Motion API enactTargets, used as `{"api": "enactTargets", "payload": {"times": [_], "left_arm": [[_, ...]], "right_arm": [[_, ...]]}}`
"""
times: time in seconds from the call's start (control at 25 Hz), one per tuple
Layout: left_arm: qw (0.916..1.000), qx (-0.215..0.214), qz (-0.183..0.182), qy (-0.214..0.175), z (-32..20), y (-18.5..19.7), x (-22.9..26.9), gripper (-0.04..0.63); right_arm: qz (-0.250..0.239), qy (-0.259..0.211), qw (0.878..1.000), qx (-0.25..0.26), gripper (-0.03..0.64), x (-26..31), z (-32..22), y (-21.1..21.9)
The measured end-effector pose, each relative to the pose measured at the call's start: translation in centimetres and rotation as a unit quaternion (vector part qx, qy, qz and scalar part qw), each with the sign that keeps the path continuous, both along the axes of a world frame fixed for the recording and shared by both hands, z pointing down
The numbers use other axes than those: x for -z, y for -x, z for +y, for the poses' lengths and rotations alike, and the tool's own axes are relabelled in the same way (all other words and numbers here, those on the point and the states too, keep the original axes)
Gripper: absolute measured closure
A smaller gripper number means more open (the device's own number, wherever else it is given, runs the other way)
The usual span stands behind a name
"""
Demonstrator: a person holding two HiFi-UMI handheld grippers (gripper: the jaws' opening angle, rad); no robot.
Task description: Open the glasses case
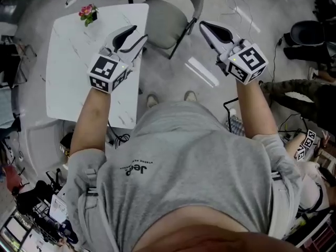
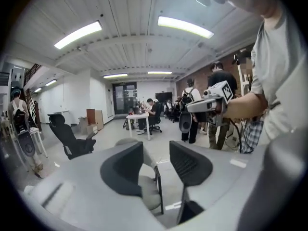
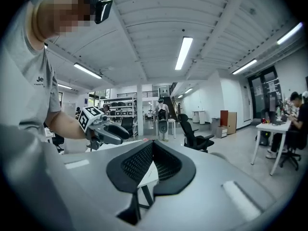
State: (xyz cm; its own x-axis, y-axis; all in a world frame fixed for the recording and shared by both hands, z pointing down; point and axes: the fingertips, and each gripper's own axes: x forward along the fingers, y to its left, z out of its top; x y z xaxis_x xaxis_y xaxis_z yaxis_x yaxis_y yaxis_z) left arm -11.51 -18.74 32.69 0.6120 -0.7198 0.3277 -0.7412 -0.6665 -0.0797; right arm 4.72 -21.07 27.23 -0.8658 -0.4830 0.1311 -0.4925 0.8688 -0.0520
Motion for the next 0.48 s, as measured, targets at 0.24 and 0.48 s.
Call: {"api": "enactTargets", "payload": {"times": [0.24, 0.48], "left_arm": [[0.9953, 0.011, 0.095, -0.018, 1.3, -2.8, 5.4, 0.436], [0.9873, 0.017, 0.153, -0.041, 1.9, -4.8, 9.6, 0.5]], "right_arm": [[-0.007, -0.011, 0.998, -0.056, 0.614, 3.9, 1.0, -5.1], [-0.023, -0.006, 0.994, -0.108, 0.614, 5.9, 1.8, -9.9]]}}
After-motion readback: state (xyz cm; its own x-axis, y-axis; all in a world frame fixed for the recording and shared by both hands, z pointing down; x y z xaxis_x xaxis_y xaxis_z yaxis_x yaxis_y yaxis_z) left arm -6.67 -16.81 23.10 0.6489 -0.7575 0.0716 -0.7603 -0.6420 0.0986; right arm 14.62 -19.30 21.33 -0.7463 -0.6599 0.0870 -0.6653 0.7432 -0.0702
